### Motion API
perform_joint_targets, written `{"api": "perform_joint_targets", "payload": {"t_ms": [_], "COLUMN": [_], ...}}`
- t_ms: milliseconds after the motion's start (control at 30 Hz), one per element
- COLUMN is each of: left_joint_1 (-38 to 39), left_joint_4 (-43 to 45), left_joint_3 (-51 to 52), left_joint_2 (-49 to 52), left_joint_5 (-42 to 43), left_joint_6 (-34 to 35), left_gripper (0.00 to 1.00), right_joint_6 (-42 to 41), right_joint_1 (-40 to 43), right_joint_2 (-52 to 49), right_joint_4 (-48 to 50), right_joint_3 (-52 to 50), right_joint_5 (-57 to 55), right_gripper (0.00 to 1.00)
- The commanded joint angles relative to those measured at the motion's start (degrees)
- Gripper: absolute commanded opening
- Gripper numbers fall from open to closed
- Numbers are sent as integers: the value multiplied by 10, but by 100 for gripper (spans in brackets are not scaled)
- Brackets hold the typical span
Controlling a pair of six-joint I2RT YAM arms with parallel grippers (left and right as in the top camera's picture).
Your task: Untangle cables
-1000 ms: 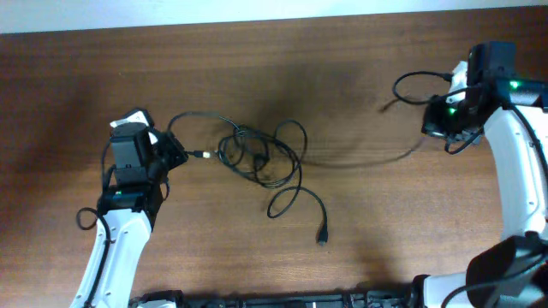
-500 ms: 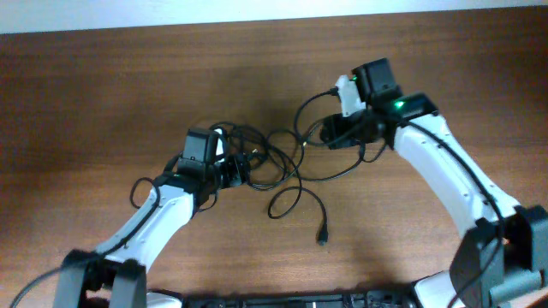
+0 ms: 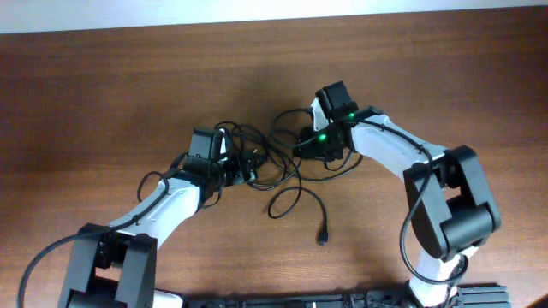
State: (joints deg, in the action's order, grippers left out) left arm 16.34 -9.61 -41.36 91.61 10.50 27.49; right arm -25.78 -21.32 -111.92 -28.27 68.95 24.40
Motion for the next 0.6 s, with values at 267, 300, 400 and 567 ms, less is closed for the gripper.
{"api": "perform_joint_targets", "payload": {"t_ms": [267, 300, 400, 567], "left_joint_1": [3, 3, 3, 3], "left_joint_4": [-3, -3, -3, 4], "left_joint_3": [0, 0, 0, 0], "left_joint_2": [11, 11, 11, 11], "left_joint_5": [0, 0, 0, 38], "left_joint_6": [1, 1, 1, 1], "left_gripper": [58, 57, 58, 99], "right_joint_6": [60, 79, 119, 123], "right_joint_1": [31, 33, 33, 33], "right_joint_2": [57, 113, 252, 395], "right_joint_4": [7, 2, -24, -37], "right_joint_3": [66, 72, 72, 72], "right_joint_5": [158, 172, 174, 170], "right_gripper": [4, 4, 4, 4]}}
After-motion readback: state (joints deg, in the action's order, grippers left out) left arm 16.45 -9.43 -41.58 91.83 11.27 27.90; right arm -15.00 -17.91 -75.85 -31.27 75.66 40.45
